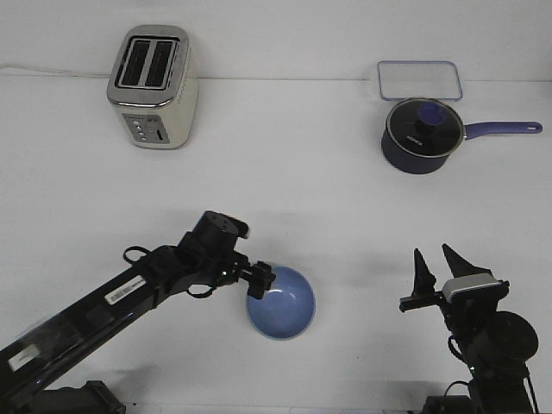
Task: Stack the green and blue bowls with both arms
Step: 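Release the blue bowl and retract the left gripper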
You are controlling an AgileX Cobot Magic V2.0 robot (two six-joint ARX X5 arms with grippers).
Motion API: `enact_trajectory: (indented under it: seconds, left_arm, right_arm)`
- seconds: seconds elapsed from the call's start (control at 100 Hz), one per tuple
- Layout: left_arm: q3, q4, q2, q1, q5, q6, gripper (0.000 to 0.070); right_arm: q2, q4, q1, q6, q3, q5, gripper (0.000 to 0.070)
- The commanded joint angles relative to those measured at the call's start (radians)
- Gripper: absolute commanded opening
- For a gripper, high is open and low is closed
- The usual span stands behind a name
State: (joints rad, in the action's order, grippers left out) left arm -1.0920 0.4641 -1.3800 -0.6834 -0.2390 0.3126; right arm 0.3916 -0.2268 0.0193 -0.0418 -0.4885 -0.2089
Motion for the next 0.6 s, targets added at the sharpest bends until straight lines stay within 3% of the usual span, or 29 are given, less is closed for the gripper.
enact_trajectory:
  seconds: [0.0, 0.14, 0.3, 0.39, 0.54, 0.59]
  left_arm:
    - [-0.048, -0.006, 0.071, 0.014, 0.055, -0.04, 0.0477]
    - [-0.103, -0.005, 0.2, 0.079, 0.201, -0.109, 0.0476]
    - [-0.119, -0.062, 0.344, 0.171, 0.456, -0.226, 0.0467]
    - [-0.113, -0.069, 0.399, 0.231, 0.536, -0.275, 0.0441]
    - [-0.001, -0.121, 0.51, 0.336, 0.539, -0.303, 0.0134]
    - [0.069, -0.163, 0.559, 0.362, 0.539, -0.302, 0.003]
  right_arm:
    - [0.002, 0.01, 0.001, -0.01, -0.01, -0.002, 0.0358]
    - [0.002, 0.01, 0.001, -0.01, -0.01, -0.002, 0.0358]
    - [0.002, 0.009, 0.001, -0.01, -0.01, -0.001, 0.0358]
    - [0.002, 0.009, 0.001, -0.011, -0.01, 0.0, 0.0358]
    - [0.001, 0.002, -0.001, -0.026, -0.01, 0.006, 0.0354]
    - [-0.002, -0.005, -0.001, -0.041, -0.01, 0.019, 0.0274]
